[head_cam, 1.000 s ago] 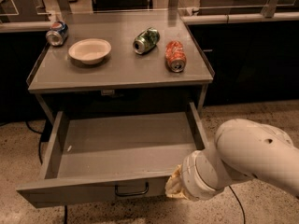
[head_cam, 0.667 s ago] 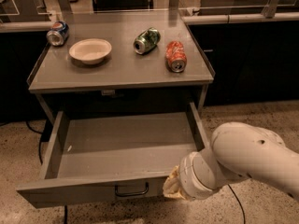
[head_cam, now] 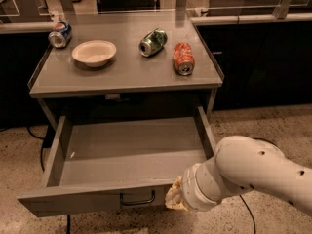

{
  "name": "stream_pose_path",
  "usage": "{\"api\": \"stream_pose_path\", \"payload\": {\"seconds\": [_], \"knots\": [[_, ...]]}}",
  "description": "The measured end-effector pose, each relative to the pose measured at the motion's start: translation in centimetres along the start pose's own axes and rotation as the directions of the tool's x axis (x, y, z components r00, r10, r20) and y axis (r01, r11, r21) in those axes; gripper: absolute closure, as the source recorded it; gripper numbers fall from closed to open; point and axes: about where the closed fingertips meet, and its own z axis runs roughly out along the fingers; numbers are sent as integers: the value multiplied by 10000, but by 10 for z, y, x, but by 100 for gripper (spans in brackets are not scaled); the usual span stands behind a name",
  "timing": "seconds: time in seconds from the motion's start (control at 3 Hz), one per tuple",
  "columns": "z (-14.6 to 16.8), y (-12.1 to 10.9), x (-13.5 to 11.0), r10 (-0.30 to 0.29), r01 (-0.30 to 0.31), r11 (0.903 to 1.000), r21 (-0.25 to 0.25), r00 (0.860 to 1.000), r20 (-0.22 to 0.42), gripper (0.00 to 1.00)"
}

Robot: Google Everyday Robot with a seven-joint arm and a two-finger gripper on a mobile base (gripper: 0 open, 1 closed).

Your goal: Close top drawer

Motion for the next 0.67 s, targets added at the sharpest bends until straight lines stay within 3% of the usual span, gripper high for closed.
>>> {"api": "stream_pose_path", "payload": {"seconds": [0.67], "knots": [[20, 7, -1, -175, 174, 9996, 236, 9998, 50, 100]]}}
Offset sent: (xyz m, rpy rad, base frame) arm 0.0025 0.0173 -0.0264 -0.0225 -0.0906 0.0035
